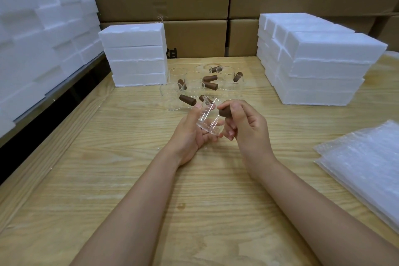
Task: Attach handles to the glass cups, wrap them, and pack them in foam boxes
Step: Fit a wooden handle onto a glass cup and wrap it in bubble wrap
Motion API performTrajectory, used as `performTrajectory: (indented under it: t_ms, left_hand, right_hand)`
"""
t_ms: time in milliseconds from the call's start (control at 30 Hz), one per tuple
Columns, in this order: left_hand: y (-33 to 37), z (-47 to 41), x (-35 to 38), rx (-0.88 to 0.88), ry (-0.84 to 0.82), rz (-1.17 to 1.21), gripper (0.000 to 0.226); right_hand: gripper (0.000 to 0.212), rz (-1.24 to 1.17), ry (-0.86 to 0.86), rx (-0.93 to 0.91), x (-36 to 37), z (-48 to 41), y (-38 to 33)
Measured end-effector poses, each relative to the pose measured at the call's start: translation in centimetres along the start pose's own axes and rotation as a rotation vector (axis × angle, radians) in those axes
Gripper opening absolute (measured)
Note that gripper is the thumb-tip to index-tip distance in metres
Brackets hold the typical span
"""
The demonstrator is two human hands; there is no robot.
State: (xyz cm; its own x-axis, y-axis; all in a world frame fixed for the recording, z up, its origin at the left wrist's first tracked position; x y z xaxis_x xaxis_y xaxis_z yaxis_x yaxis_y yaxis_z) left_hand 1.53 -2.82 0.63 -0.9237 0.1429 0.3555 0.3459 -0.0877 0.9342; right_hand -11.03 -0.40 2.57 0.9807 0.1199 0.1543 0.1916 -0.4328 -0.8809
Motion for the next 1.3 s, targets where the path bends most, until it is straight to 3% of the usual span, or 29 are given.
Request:
performTrajectory:
  t_ms: [133, 333, 533, 667, 933, 1167, 1300]
  left_hand:
    - [0.1, 0.1, 0.0, -0.018, -0.024, 0.022, 0.045]
    - [0.1, 0.1, -0.1, -0.027, -0.056, 0.039, 0.043]
    - [-0.2, 0.0, 0.1, 0.052, -0.025, 0.007, 0.048]
    - [-0.5, 0.3, 0.0, 0.121, -0.071, -0.141, 0.071]
    - [-1.0, 0.6, 0.5, 0.387, -0.027, -0.438, 0.076]
    - [-0.5, 0.8, 0.3, 0.311, -0.038, -0.264, 0.073]
    - [-0.3, 0.8, 0.1, 0.228, -0.073, -0.136, 0.068]
  right_hand:
    - [0.046, 0.010, 0.022, 0.057, -0.1, 0.0, -0.1]
    - [0.045, -0.021, 0.003, 0.054, 0.1, 0.2, 0.2]
    - [0.034, 0.119, 0.265, 0.029, -0.9, -0.2, 1.2]
    - [0.036, 0.329, 0.452, 0.136, -2.6, -1.0, 2.1]
    - [0.040, 0.408, 0.485, 0.334, -4.0, -2.4, 3.0]
    - [0.042, 0.424, 0.436, 0.133, -3.5, -1.8, 2.3]
    - [0.032, 0.405, 0.382, 0.000, -2.8, -1.3, 1.5]
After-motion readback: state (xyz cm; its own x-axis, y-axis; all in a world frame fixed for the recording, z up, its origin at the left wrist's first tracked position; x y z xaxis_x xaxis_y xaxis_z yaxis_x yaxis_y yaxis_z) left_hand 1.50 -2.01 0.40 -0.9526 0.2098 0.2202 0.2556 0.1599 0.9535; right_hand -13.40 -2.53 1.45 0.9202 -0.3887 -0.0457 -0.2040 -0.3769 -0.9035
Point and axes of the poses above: each hand's wrist, its own z-axis away from the middle knuckle, its own x-axis out of the palm, y = z × x, the point moved 1 cm from there along -z, towards the middle knuckle, and after that the axes turned 2 degrees about z, right-handed, at the moved point
